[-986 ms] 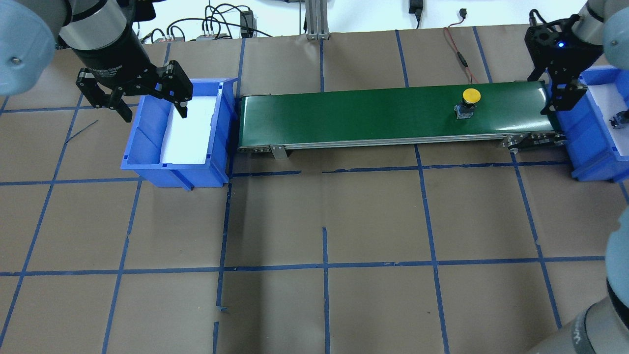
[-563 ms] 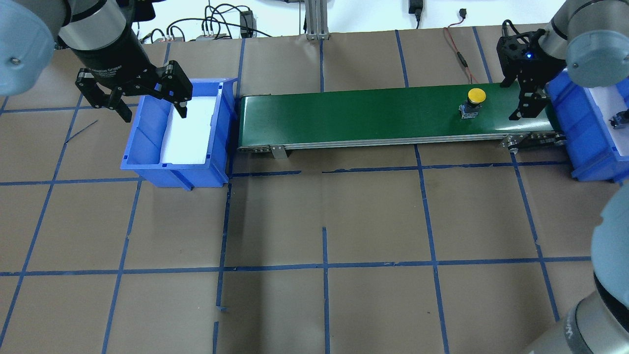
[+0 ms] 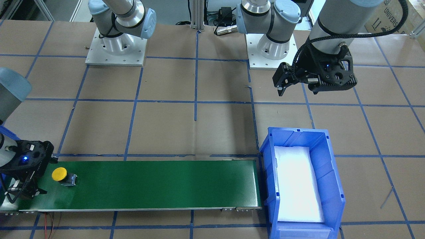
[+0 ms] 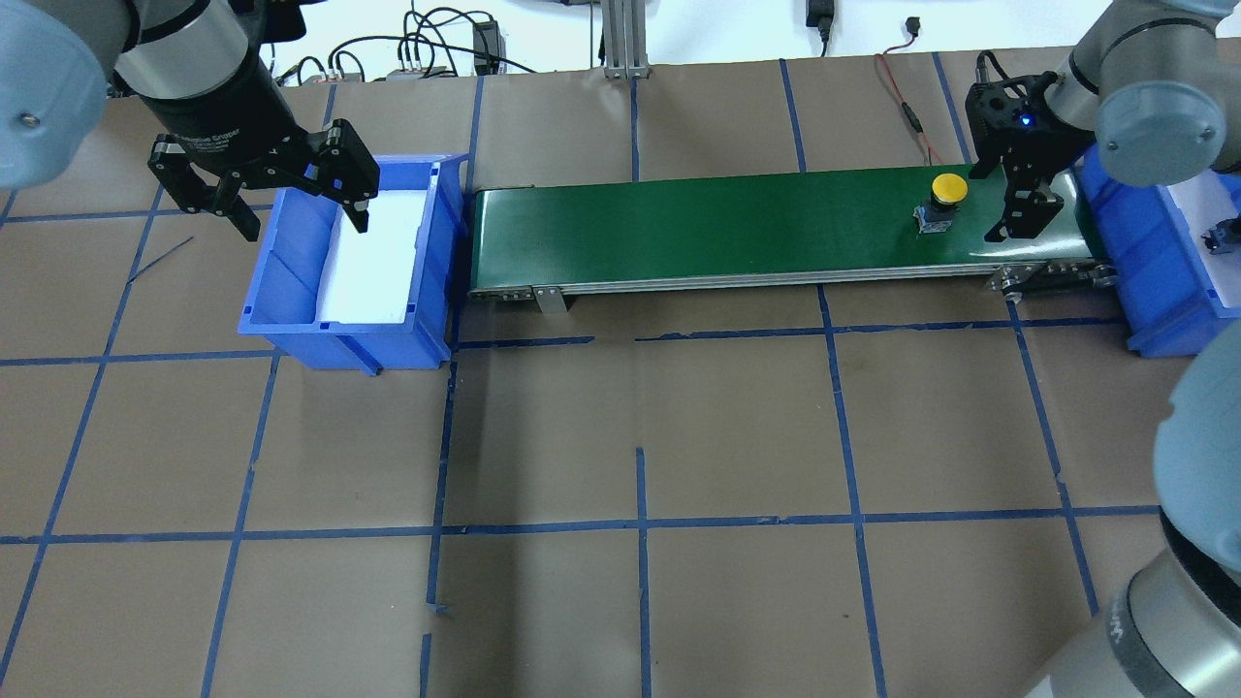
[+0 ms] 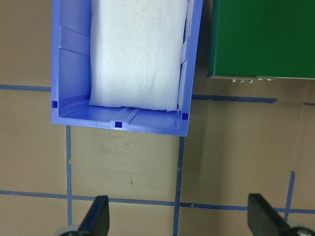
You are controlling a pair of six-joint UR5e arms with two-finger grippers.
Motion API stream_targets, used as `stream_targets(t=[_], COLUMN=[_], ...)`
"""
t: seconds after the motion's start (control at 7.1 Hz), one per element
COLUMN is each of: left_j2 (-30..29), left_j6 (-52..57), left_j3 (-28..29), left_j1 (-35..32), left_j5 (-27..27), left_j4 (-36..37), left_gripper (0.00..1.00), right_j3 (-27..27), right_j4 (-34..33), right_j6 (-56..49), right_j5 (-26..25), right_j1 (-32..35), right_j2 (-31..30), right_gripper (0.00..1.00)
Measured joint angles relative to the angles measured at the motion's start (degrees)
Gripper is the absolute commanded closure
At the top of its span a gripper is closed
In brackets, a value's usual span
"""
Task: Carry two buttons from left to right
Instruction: 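Grasp the yellow button with the right gripper and lift it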
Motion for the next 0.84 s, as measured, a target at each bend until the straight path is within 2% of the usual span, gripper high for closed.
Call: stream_targets(t=[0.56, 0.84], left_j2=[0.02, 0.0], left_j6=[0.0, 0.0], left_j3=[0.0, 0.0], left_j1=[0.0, 0.0], left_j5=[0.01, 0.01], left_j4=[-0.08, -0.09], left_gripper=[0.0, 0.0], right_j3=[0.41, 0.46], right_j4=[-1.2, -1.22], right_j6=[0.16, 0.17], right_j5=[0.99, 1.31], right_j1=[0.0, 0.0], right_j2=[0.48, 0.7], right_gripper=[0.0, 0.07])
